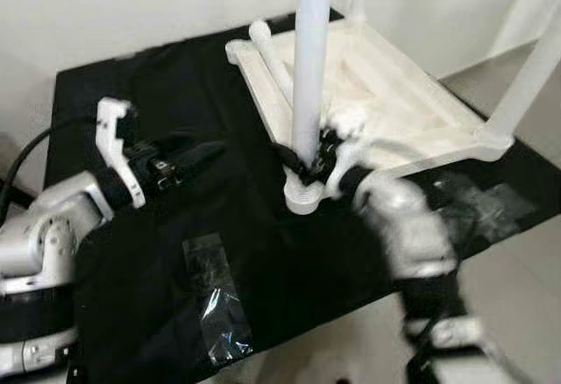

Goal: Building children table

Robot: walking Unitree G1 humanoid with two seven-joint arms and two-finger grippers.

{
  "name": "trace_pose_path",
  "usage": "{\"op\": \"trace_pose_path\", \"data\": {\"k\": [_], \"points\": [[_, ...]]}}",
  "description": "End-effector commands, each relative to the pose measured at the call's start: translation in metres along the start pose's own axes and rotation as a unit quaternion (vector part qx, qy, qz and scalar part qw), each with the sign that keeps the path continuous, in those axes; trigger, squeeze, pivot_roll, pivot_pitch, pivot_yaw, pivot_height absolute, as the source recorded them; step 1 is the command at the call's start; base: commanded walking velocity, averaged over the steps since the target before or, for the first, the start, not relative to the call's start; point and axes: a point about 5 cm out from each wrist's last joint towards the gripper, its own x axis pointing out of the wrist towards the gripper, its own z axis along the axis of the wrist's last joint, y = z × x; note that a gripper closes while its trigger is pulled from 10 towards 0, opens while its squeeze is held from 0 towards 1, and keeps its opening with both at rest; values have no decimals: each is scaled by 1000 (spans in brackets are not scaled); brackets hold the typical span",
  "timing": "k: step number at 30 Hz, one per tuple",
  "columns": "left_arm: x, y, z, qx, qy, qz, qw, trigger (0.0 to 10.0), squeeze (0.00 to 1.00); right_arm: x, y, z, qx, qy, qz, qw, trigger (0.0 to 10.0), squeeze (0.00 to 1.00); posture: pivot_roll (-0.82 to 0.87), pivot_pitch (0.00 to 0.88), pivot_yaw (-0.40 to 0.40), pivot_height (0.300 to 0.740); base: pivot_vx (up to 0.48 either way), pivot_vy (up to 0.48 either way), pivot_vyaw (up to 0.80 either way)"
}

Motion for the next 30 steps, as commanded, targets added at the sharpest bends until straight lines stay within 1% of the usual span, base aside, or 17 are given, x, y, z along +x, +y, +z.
{"op": "trace_pose_path", "data": {"k": [1, 3, 6, 8, 10, 12, 13, 14, 16, 17, 18, 19, 20, 21, 22, 25, 30], "points": [[-5, 1, -4, 9, -11, 29, 999, 10000, 0, 3, 14, -6, -18, 13, 96, 995, 10000, 0, -19, 202, 34, 740, 0, 0, 0], [-11, 1, -18, 1, -14, 64, 998, 10000, 0, -2, 10, -12, -60, 51, 179, 981, 10000, 0, -14, 204, 28, 740, 0, 0, 0], [-17, -2, -34, 5, -12, 100, 995, 10000, 0, -5, 2, -17, -64, 81, 228, 968, 10000, 0, -6, 207, 24, 740, 0, 0, 0], [-17, -2, -34, 5, -12, 100, 995, 10000, 0, -5, 2, -17, -64, 81, 228, 968, 10000, 0, -6, 207, 24, 740, 0, 0, 0], [-23, -12, -60, 15, 1, 146, 989, 10000, 0, -2, -11, -18, -40, 90, 249, 964, 10000, 0, 15, 213, 16, 740, 0, 0, 0], [-23, -12, -60, 15, 1, 146, 989, 10000, 0, -2, -11, -18, -40, 90, 249, 964, 10000, 0, 15, 213, 16, 740, 0, 0, 0], [-26, -21, -74, 42, 13, 162, 986, 10000, 0, 3, -17, -17, -22, 85, 241, 966, 10000, 0, 19, 214, 16, 740, 0, 0, 0], [-26, -21, -74, 42, 13, 162, 986, 10000, 0, 3, -17, -17, -22, 85, 241, 966, 10000, 0, 19, 214, 16, 740, 0, 0, 0], [-30, -52, -96, 43, 12, 132, 990, 10000, 0, 12, -23, -23, 6, 92, 231, 968, 10000, 0, 22, 220, 12, 740, 0, 0, 0], [-30, -52, -96, 43, 12, 132, 990, 10000, 0, 12, -23, -23, 6, 92, 231, 968, 10000, 0, 22, 220, 12, 740, 0, 0, 0], [-31, -71, -103, 44, 9, 86, 995, 10000, 0, 13, -21, -27, 8, 100, 244, 965, 6745, 0, 32, 222, 3, 740, 0, 0, 0], [-31, -71, -103, 44, 9, 86, 995, 10000, 0, 13, -21, -27, 8, 100, 244, 965, 6745, 0, 32, 222, 3, 740, 0, 0, 0], [-34, -86, -108, 40, 4, 35, 999, 10000, 0, 12, -20, -30, 11, 104, 258, 960, 0, 0, 39, 223, -2, 740, 0, 0, 0], [-34, -86, -108, 40, 4, 35, 999, 10000, 0, 12, -20, -30, 11, 104, 258, 960, 0, 0, 39, 223, -2, 740, 0, 0, 0], [-38, -99, -112, 32, 1, -13, 999, 10000, 0, 12, -19, -31, 11, 105, 271, 957, 0, 0, 40, 225, -4, 740, 0, 0, 0], [-42, -109, -114, 24, -3, -58, 998, 10000, 0, 11, -21, -31, 11, 106, 275, 956, 0, 0, 31, 226, -2, 740, 0, 0, 0], [-41, -110, -112, 25, -12, -61, 998, 10000, 0, 8, -24, -32, 10, 107, 270, 957, 0, 0, 22, 228, -2, 740, 0, 0, 0]]}}
